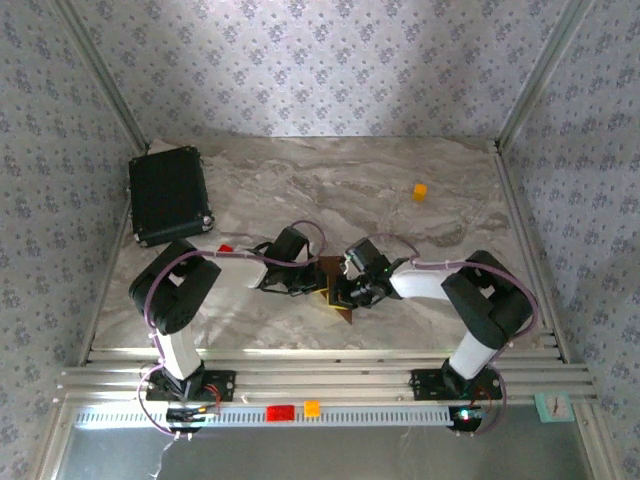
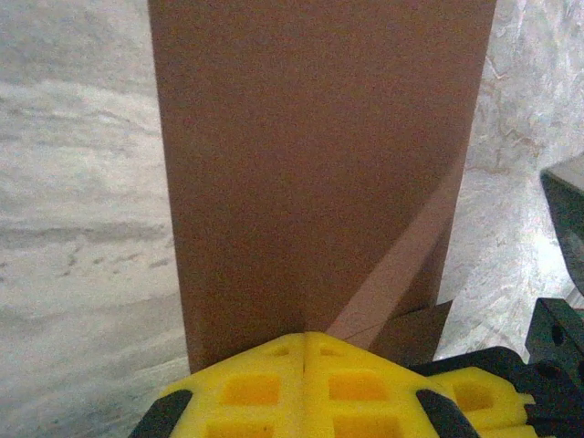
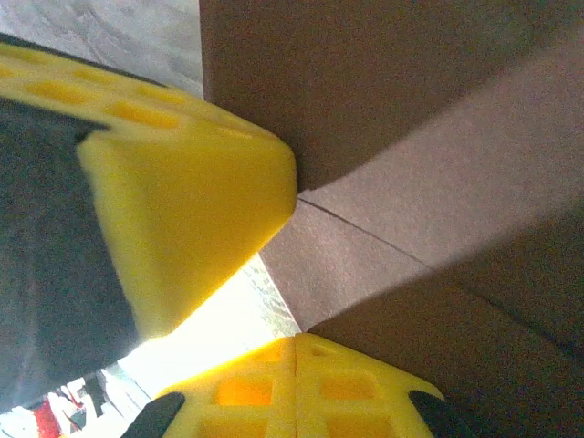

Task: Fold a paper plane with a square sheet of paper (pick it up from the middle)

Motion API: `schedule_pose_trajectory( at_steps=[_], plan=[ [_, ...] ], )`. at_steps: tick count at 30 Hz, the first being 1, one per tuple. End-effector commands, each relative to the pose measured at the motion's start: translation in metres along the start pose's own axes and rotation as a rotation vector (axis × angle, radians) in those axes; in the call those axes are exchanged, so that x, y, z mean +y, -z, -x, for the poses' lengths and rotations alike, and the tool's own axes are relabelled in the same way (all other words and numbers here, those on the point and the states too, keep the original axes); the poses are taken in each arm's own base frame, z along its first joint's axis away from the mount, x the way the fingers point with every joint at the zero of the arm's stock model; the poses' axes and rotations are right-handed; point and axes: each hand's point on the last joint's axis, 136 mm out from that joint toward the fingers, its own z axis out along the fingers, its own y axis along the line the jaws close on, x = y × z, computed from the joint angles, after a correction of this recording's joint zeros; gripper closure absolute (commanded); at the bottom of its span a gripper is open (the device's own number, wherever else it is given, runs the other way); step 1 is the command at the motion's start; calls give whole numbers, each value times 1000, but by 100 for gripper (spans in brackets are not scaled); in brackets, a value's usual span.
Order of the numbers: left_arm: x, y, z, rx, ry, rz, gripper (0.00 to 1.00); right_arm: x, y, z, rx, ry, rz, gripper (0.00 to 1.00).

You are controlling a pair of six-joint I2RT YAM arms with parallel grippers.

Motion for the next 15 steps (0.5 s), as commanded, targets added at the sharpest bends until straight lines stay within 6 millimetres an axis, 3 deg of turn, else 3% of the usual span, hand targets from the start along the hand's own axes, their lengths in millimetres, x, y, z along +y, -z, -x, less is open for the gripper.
schedule_pose_trajectory(
  at_steps=[1,5,9,12,15],
  plan=[
    [39,-10,-20,58,39,122,96,-30,7,-34,56,-65,-73,92],
    [39,-11,-20,59,42,123,96,-26,20,-35,36,-70,-45,92],
    [38,-10,-20,56,44,121,97,-2,27,-15,-13,-35,9,92],
    [37,-10,-19,54,47,118,97,8,19,0,-28,-20,28,90],
    [37,-11,-18,54,49,117,97,7,4,9,-18,-34,23,89]
  ],
)
